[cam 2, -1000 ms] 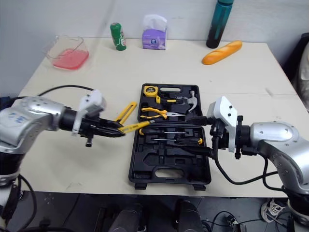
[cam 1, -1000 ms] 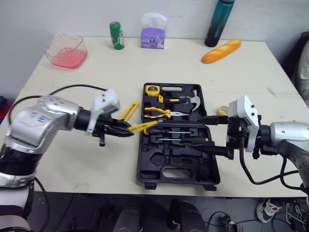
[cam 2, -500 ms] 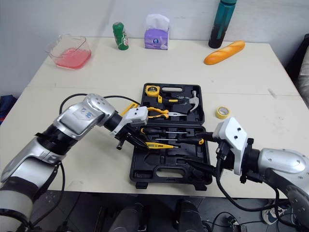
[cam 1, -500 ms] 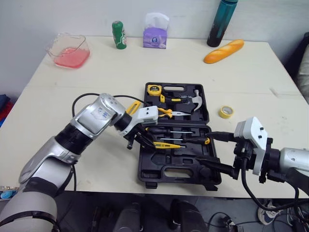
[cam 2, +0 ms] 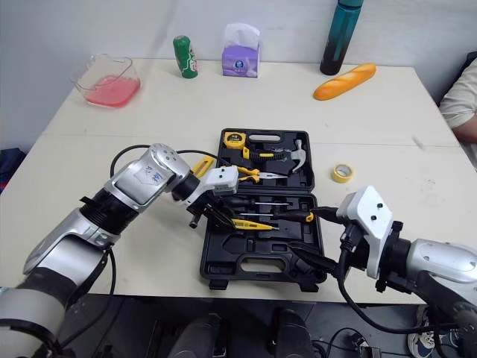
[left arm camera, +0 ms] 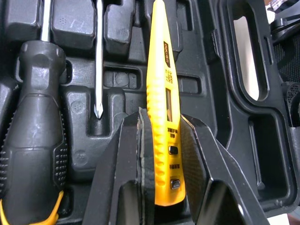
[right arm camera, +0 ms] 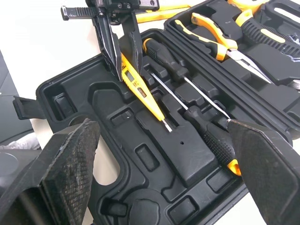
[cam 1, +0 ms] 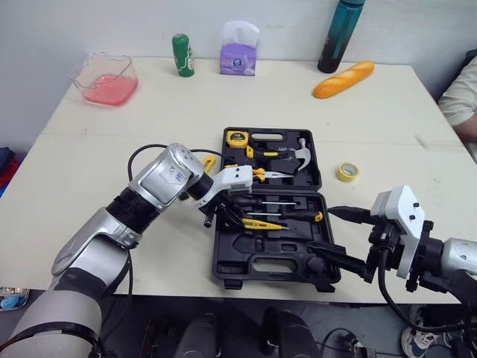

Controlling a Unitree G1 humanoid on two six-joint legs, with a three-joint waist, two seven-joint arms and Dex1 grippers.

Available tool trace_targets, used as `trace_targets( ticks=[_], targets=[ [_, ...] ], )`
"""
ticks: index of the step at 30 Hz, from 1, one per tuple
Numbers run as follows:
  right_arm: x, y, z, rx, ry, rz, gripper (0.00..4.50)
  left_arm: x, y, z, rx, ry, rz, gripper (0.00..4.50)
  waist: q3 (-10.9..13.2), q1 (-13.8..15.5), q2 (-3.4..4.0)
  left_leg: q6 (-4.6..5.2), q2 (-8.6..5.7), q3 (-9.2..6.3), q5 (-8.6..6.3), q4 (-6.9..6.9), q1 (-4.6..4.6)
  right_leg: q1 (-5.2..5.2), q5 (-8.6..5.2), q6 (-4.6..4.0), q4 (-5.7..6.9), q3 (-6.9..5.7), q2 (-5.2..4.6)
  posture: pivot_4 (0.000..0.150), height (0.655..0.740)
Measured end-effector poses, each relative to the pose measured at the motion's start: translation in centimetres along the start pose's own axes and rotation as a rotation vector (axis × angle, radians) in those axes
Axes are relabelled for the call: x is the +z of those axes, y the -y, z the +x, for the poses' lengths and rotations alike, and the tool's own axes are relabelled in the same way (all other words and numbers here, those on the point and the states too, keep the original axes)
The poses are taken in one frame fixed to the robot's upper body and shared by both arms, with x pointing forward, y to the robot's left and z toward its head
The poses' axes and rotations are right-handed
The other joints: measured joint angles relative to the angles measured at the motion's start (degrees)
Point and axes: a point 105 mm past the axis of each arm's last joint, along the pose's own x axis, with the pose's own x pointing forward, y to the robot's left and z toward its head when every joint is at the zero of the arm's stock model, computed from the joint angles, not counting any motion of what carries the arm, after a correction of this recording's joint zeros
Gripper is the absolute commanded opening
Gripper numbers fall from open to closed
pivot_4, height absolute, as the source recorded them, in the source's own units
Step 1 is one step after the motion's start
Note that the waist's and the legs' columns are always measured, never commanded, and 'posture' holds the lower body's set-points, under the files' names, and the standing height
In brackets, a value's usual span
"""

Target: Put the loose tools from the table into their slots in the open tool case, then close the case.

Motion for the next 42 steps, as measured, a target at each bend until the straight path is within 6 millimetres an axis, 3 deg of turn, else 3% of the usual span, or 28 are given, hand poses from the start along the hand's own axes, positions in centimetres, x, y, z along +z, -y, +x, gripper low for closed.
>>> trace_targets(
  ticks=[16,42],
  targets=[
    [0.0,0.4,0.1,-0.003,-0.003,-0.012,4.5,0.0,-1.1,-1.4,0.085,-0.023,-0.075,0.49,0.0,-0.04,0.0,0.1,-0.01,-0.03,-0.06,0.24,-0.06,0.0,0.0,0.0,0.15,0.06,-0.04,0.15,0.74],
    [-0.6,0.2,0.4,0.003,-0.01,-0.005,4.5,-0.1,-0.2,-0.9,0.054,-0.046,0.011,0.49,0.0,-0.04,0.0,0.1,-0.01,-0.02,-0.06,0.27,-0.06,0.01,0.0,0.0,0.18,0.06,-0.05,0.15,0.74]
  ],
)
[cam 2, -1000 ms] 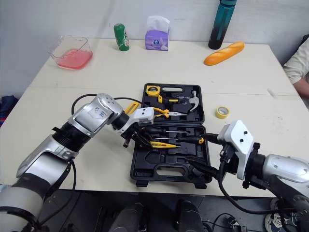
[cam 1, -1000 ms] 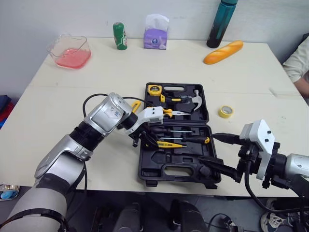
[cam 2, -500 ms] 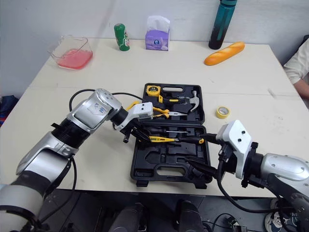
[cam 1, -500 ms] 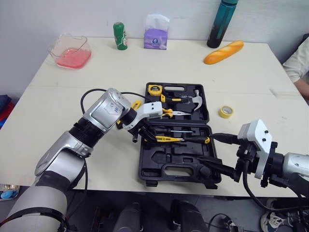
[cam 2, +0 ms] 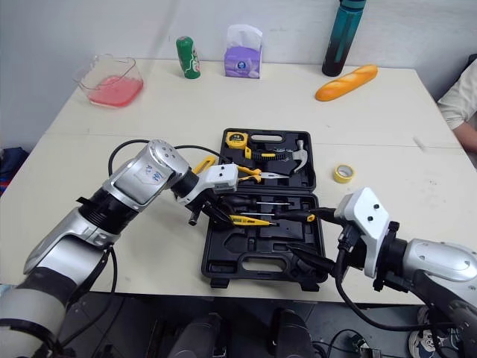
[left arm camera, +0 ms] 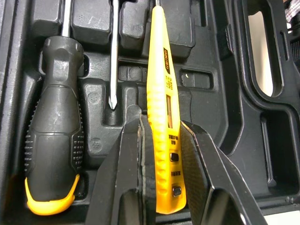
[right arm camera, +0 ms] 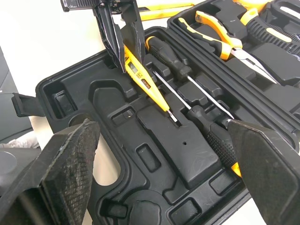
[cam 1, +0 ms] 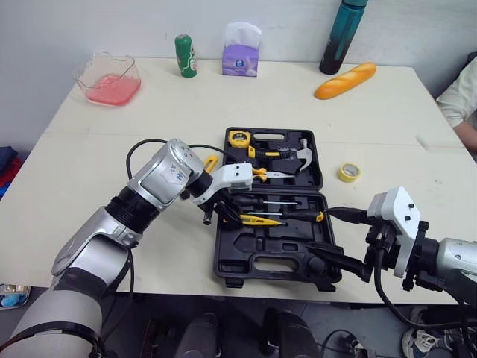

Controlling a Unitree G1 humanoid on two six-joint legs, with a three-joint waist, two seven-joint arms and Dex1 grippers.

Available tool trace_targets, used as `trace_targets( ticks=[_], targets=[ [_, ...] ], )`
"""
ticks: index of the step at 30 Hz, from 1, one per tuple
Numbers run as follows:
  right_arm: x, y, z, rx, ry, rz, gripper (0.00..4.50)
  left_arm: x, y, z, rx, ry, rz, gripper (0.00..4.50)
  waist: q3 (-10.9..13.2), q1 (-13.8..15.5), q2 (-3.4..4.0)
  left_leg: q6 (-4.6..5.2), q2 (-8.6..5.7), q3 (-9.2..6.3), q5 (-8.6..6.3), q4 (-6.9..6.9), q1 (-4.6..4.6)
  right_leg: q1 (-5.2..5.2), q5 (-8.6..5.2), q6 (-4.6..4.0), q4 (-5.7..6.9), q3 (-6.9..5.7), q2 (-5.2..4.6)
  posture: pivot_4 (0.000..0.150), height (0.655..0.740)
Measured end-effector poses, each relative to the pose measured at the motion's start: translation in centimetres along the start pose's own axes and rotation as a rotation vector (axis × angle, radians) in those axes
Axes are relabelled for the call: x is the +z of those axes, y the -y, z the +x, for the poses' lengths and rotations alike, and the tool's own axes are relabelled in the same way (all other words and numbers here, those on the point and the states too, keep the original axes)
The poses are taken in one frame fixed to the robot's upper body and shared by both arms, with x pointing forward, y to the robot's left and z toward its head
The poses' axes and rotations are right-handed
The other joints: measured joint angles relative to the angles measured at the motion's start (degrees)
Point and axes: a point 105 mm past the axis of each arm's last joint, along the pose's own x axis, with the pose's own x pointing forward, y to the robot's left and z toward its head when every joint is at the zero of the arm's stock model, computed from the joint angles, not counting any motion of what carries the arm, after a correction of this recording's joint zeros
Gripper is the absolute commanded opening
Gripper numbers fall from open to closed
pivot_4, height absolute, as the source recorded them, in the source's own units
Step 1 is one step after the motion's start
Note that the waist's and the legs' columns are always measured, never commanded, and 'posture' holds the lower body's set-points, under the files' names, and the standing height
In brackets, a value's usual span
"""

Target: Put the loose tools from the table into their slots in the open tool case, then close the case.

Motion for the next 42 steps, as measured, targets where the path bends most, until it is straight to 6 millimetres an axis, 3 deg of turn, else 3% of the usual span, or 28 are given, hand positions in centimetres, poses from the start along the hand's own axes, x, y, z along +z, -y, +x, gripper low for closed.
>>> trace_targets(
  ticks=[3,11,16,20,23,26,27,35,42],
  targets=[
    [0.0,0.0,0.0,0.0,0.0,0.0,4.5,0.0,0.0,0.0,0.0,0.0,-0.002,0.49,0.0,0.0,0.0,0.0,0.0,0.0,0.0,0.0,0.0,0.0,0.0,0.0,0.0,0.0,0.0,0.15,0.74],
    [-0.2,0.0,0.0,0.0,-0.007,0.009,4.5,0.4,0.8,-0.5,-0.064,0.052,-0.065,4.14,0.0,0.02,0.0,0.0,0.0,-0.01,0.0,0.03,0.0,0.01,0.0,0.0,0.02,0.0,0.0,0.15,0.74],
    [-0.6,-0.1,-0.1,0.001,-0.015,0.021,4.5,1.5,0.3,-3.1,-0.021,0.26,0.018,4.14,0.0,-0.16,0.0,0.0,0.01,-0.03,0.0,0.03,0.0,0.01,0.0,0.0,0.02,0.01,-0.03,0.15,0.74],
    [-0.5,-0.1,-0.1,0.0,-0.014,0.019,4.5,1.4,0.2,-3.0,0.009,0.455,0.158,2.92,-0.01,-0.13,0.01,0.0,-0.01,-0.02,0.0,0.05,0.0,0.01,0.0,0.0,0.03,-0.01,-0.05,0.15,0.74],
    [-0.3,-0.1,0.0,0.001,-0.004,0.009,4.5,0.2,1.1,-1.7,-0.031,0.532,0.248,1.57,-0.01,-0.13,0.0,0.0,-0.03,-0.02,0.0,0.06,-0.01,0.01,0.01,0.0,0.02,-0.05,-0.04,0.15,0.74],
    [-0.1,-0.1,0.0,0.002,0.005,0.002,4.5,0.3,0.6,-0.8,0.003,0.566,0.27,0.2,-0.01,0.33,0.0,0.01,-0.07,-0.01,-0.01,0.09,0.0,0.02,0.03,0.04,0.03,-0.07,-0.05,0.15,0.74],
    [-0.1,-0.1,0.0,0.003,0.007,0.0,4.5,0.4,0.3,-0.4,0.021,0.572,0.272,0.03,-0.01,0.46,0.0,0.04,-0.08,0.0,-0.02,0.09,0.01,0.03,0.04,0.06,0.01,-0.07,-0.06,0.15,0.74],
    [-0.4,-0.1,0.3,0.007,-0.005,-0.004,4.5,-0.6,-0.7,2.0,0.092,0.508,0.25,0.03,-0.01,0.88,0.0,0.09,-0.08,0.09,-0.05,0.09,0.03,0.03,0.07,0.09,-0.01,-0.11,-0.05,0.15,0.74],
    [-0.5,0.0,0.3,-0.002,-0.011,-0.008,4.5,-0.7,-0.7,2.4,0.107,0.476,0.319,0.03,-0.02,1.02,0.0,0.09,-0.08,0.1,-0.05,0.09,0.05,0.04,0.07,0.1,-0.01,-0.11,-0.05,0.15,0.74]
  ],
)
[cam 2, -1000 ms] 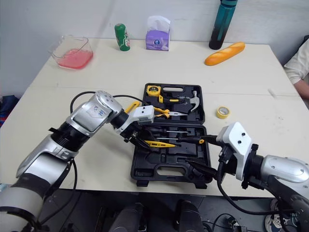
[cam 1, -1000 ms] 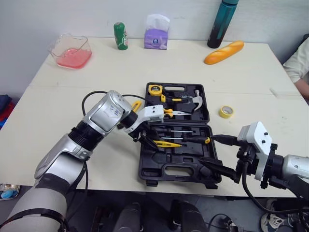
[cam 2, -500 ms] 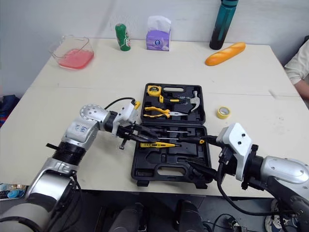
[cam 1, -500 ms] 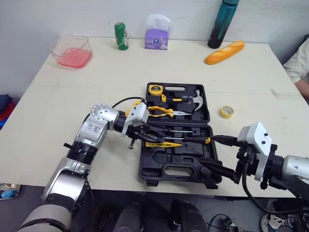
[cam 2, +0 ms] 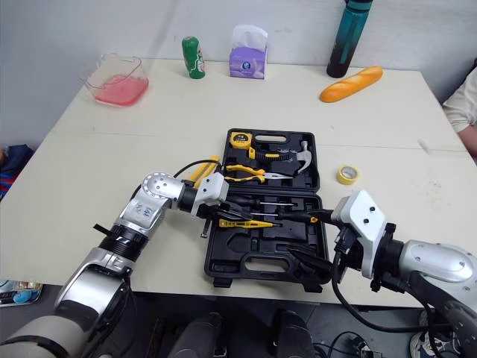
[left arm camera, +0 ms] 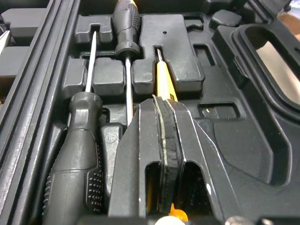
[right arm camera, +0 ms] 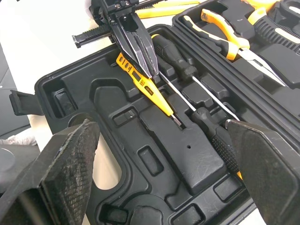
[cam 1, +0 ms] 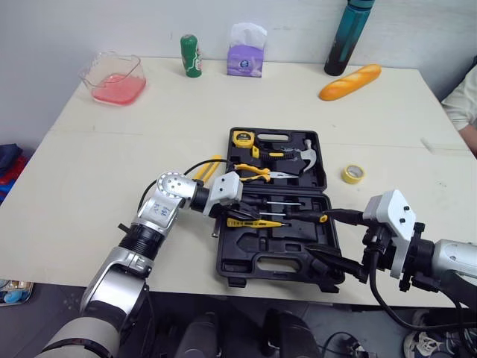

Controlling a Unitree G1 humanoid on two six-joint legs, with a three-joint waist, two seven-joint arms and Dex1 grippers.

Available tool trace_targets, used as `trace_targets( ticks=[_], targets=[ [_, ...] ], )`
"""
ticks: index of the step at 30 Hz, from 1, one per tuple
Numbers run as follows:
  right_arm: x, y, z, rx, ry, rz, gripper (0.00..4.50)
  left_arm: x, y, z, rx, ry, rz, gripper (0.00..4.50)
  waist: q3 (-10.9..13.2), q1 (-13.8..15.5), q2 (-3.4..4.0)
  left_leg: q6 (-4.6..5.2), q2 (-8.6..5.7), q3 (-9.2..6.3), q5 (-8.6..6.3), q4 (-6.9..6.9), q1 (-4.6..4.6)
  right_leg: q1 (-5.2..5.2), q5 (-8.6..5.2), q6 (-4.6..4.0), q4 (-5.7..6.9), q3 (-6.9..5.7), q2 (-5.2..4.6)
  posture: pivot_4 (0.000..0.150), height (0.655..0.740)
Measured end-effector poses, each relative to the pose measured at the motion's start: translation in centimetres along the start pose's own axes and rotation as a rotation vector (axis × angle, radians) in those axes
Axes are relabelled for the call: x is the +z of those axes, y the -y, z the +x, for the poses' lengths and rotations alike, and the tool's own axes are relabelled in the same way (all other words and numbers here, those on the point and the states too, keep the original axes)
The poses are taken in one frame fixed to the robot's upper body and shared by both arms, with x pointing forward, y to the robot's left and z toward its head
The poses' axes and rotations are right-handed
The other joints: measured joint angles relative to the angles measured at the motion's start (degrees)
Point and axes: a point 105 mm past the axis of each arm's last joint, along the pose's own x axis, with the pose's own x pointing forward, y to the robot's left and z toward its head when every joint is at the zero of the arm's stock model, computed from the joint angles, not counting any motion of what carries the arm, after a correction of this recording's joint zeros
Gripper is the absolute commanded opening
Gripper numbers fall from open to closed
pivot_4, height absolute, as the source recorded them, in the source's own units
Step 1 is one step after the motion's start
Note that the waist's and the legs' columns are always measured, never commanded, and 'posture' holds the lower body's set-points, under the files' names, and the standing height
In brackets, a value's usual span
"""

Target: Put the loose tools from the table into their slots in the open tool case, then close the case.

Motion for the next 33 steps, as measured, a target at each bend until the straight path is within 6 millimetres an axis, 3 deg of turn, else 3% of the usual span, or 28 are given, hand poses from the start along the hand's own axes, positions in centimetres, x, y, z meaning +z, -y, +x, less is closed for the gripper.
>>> trace_targets(
  ticks=[12,17,20,24,27,29,33],
  targets=[
    [-0.1,-0.1,0.0,0.004,0.0,0.009,4.5,-0.7,-0.1,0.8,-0.015,-0.099,0.211,0.03,-0.14,0.42,0.0,0.14,-0.04,-0.34,-0.07,0.09,0.26,0.65,0.06,0.09,-0.31,0.03,-0.15,0.15,0.74],
    [-0.4,0.0,-0.1,-0.005,-0.005,0.028,4.5,-0.5,-0.2,0.8,-0.015,-0.097,0.194,0.03,-0.15,0.36,0.0,0.19,-0.11,-0.36,-0.08,0.09,0.25,0.66,0.08,0.13,-0.33,0.03,-0.22,0.15,0.74],
    [-1.2,1.0,-0.8,-0.053,-0.018,0.061,4.5,-0.5,-0.3,0.0,0.015,-0.066,0.098,0.93,-0.15,0.13,0.0,0.21,-0.11,-0.35,-0.08,0.09,0.19,0.63,0.09,0.15,-0.33,0.02,-0.21,0.15,0.74],
    [-2.7,3.7,-3.1,-0.167,-0.044,0.11,4.5,-0.4,-0.5,-4.4,0.166,0.056,-0.149,2.73,-0.13,-0.81,0.0,0.19,-0.06,-0.34,-0.07,0.05,0.12,0.53,0.09,0.15,-0.33,0.03,-0.15,0.15,0.74],
    [-3.6,6.6,-5.8,-0.291,-0.052,0.127,4.5,0.5,-1.0,-9.7,0.379,0.146,-0.29,4.16,-0.13,-1.37,0.01,0.19,-0.06,-0.34,-0.07,0.05,0.2,0.59,0.09,0.15,-0.32,0.07,-0.18,0.15,0.74],
    [-4.2,8.1,-7.3,-0.35,-0.058,0.139,4.5,0.1,-0.6,-12.3,0.499,0.155,-0.336,4.42,-0.13,-1.5,0.02,0.19,-0.07,-0.33,-0.07,0.0,0.26,0.62,0.09,0.15,-0.34,0.11,-0.2,0.15,0.74],
    [-6.6,11.4,-12.2,-0.53,-0.116,0.174,4.5,-4.6,2.8,-18.9,0.79,0.068,-0.519,4.42,-0.09,-1.61,0.07,0.15,-0.03,-0.28,-0.1,-0.11,0.28,0.59,0.08,0.14,-0.44,0.1,-0.15,0.15,0.74]
  ],
)
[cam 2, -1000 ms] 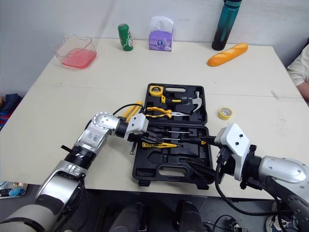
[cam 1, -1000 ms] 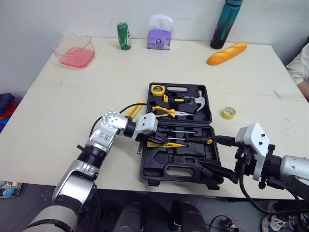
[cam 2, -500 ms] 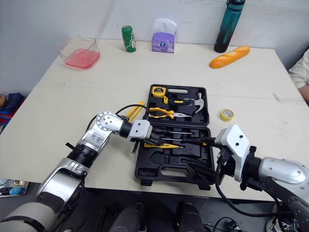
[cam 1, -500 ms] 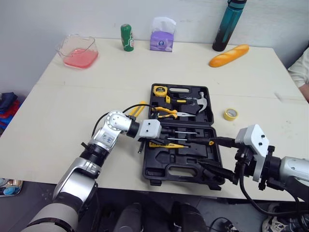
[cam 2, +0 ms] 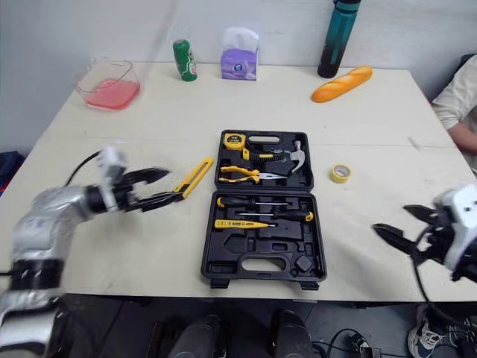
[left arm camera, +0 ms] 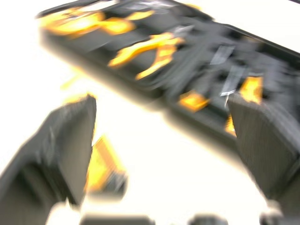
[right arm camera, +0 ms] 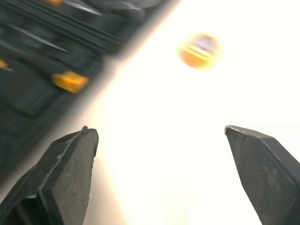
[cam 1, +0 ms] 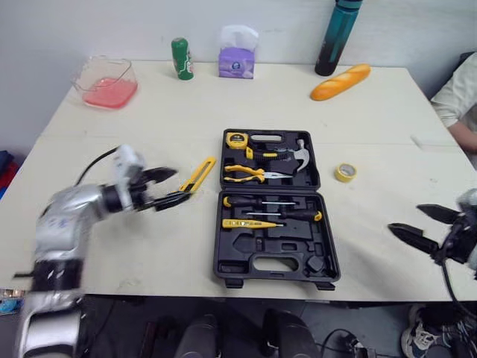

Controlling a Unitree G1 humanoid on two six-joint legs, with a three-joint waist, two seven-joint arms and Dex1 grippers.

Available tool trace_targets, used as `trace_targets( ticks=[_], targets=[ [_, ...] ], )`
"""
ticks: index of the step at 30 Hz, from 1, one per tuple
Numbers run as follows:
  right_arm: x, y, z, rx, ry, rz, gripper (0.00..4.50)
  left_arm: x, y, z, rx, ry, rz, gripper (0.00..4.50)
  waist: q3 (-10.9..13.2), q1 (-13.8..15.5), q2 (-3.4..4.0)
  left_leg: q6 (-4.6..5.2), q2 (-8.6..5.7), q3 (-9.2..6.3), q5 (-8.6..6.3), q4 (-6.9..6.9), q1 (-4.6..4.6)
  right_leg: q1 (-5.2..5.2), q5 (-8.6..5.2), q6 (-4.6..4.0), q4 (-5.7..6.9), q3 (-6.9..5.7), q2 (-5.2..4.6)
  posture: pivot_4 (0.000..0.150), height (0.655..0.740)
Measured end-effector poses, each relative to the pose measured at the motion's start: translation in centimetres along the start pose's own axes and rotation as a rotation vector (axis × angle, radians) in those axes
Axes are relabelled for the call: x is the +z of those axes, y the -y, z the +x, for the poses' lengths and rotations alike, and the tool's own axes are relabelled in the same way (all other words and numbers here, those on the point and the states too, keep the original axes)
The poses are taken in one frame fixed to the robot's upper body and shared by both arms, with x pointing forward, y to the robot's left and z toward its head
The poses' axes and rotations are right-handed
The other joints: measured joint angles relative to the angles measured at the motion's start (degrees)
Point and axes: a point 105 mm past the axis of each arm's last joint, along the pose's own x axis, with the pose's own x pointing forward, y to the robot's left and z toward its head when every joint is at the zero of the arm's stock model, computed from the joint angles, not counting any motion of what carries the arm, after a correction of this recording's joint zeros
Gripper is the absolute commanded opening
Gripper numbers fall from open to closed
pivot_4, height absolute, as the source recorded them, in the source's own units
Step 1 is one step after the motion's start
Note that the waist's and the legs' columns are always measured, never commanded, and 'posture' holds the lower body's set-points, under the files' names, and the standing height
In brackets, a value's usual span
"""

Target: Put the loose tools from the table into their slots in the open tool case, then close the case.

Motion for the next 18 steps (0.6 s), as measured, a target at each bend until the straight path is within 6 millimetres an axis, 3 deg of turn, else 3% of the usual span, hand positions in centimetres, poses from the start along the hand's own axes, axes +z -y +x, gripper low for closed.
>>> trace_targets(
  ticks=[2,6,9,13,15,18],
  targets=[
    [-0.9,2.3,-1.3,-0.082,-0.016,0.013,4.5,-1.8,-2.4,-4.4,0.163,-0.051,-0.054,4.42,0.0,0.08,0.0,-0.01,0.02,0.02,-0.01,0.01,-0.01,-0.02,0.0,0.0,-0.01,0.02,0.01,0.15,0.74],
    [-2.0,5.0,-3.4,-0.183,-0.037,0.018,4.5,-2.3,-5.8,-11.9,0.44,-0.082,-0.073,4.42,0.04,0.41,0.08,0.04,-0.06,-0.01,-0.1,0.02,0.01,-0.01,-0.01,-0.01,-0.02,0.0,-0.24,0.15,0.74],
    [-2.2,6.3,-4.5,-0.247,-0.035,0.014,4.5,-2.5,-7.0,-14.6,0.543,-0.099,-0.067,4.42,0.06,0.46,0.13,0.0,-0.06,-0.03,-0.15,-0.01,0.0,-0.04,-0.01,-0.01,-0.03,-0.01,-0.56,0.15,0.74],
    [-2.2,6.7,-4.7,-0.266,-0.032,0.015,4.5,-3.0,-7.4,-14.7,0.568,-0.119,-0.057,4.42,0.08,0.19,0.17,-0.04,-0.05,0.0,-0.17,-0.03,0.01,-0.05,-0.01,-0.01,0.01,-0.01,-0.58,0.15,0.74],
    [-1.1,6.2,-3.9,-0.235,-0.005,-0.009,4.5,-2.7,-7.2,-13.1,0.525,-0.132,-0.045,4.42,0.09,0.07,0.19,-0.07,-0.05,0.03,-0.18,-0.03,0.05,-0.05,-0.01,-0.01,0.07,0.01,-0.59,0.15,0.74],
    [1.2,4.0,-1.8,-0.134,0.049,-0.053,4.5,-1.4,-5.6,-9.0,0.399,-0.129,0.01,4.42,0.09,0.07,0.19,-0.1,-0.04,0.05,-0.2,-0.04,0.1,-0.05,-0.01,-0.01,0.12,0.04,-0.58,0.15,0.74]
  ],
)
